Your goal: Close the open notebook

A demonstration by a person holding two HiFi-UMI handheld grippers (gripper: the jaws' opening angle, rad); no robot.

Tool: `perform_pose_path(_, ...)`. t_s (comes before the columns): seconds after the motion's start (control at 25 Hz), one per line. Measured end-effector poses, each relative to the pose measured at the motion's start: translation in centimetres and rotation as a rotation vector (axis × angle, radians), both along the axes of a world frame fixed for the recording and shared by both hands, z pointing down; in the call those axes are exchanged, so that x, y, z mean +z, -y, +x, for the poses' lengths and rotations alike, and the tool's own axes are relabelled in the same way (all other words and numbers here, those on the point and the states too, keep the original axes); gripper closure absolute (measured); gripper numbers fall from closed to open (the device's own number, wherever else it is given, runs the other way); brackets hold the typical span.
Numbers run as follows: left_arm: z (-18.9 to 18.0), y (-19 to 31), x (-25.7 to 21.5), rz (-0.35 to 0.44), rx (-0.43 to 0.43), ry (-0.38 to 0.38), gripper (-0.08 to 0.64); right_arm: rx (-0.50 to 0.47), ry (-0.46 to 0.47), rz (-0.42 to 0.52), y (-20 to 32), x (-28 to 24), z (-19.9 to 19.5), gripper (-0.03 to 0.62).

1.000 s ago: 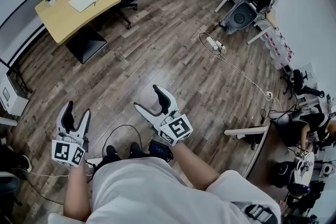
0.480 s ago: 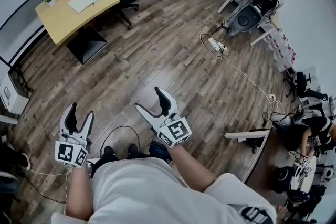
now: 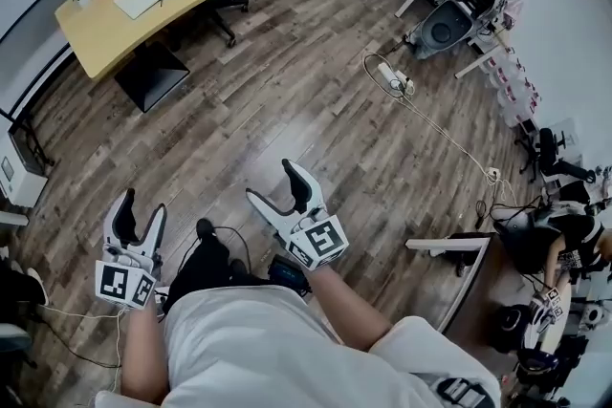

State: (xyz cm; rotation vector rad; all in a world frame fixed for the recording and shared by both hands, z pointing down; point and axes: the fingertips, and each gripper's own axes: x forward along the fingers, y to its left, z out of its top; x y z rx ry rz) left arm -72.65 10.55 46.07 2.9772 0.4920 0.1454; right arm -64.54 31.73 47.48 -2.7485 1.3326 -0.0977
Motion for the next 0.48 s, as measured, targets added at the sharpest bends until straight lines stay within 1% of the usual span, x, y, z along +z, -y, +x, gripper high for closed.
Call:
perform_pose_path(0.16,3.2,1.5,1.6,-0.032,-0.002,0.012,0.293,0.015,0.013,-0.015,1.1,1.1,2.7,0.207)
perform_pose_path(0.32,7.9,3.3,3.1,-0.072,-0.006,0.017,0.295,0.009,0.028,-0.037,2.5,2.1,6.3,0.207)
perform_pose_path(0.48,13.0,5.4,2.9,-0.07,0.001,0.011,0.295,-0.005,0.046,-0.028,5.2,1.7,10.9,0.207)
